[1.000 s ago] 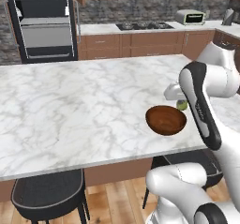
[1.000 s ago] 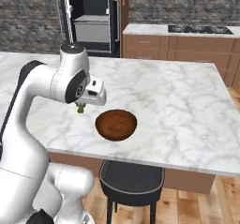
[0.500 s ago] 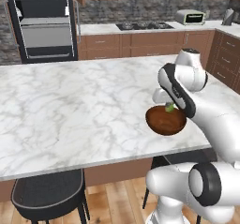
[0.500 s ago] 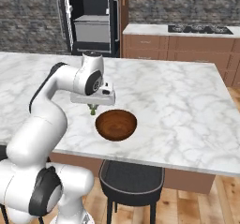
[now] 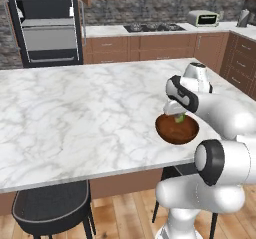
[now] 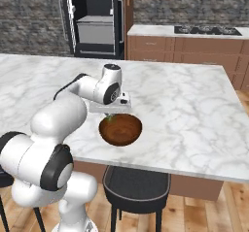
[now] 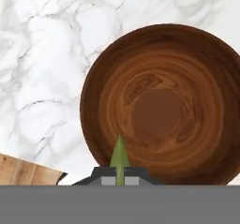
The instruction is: There is a bowl on the dining counter. Grab a lemon wedge from the fridge and place it in the bowl. Then get the liquor bottle and glass cup from the cabinet and place them next to the bowl.
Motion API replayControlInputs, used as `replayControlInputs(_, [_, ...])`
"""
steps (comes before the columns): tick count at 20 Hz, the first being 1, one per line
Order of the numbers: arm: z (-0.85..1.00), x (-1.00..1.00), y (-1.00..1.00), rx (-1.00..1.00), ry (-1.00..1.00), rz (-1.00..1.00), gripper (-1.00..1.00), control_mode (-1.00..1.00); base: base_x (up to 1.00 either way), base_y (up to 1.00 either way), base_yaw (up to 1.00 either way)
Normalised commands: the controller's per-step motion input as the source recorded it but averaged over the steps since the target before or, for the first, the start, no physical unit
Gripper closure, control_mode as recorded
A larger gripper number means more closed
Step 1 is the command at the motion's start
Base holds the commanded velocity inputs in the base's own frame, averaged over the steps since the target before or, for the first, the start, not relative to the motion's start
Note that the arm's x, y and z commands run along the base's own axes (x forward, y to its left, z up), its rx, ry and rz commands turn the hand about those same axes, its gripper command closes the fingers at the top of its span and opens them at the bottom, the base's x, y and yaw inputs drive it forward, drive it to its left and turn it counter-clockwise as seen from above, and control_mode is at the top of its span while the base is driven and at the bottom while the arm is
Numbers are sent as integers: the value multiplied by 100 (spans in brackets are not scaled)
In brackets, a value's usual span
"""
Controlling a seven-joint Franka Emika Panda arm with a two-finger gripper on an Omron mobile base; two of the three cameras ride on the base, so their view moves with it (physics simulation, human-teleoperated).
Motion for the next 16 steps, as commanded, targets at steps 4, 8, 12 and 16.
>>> replayControlInputs(4, [-53,14,-19,-1,2,6,100,-100,0,0,0])
replayControlInputs(8, [-37,15,-22,0,0,5,100,-100,0,0,0])
replayControlInputs(12, [-32,2,-9,0,0,6,100,-100,0,0,0])
replayControlInputs(16, [-36,19,0,0,0,6,100,-100,0,0,0])
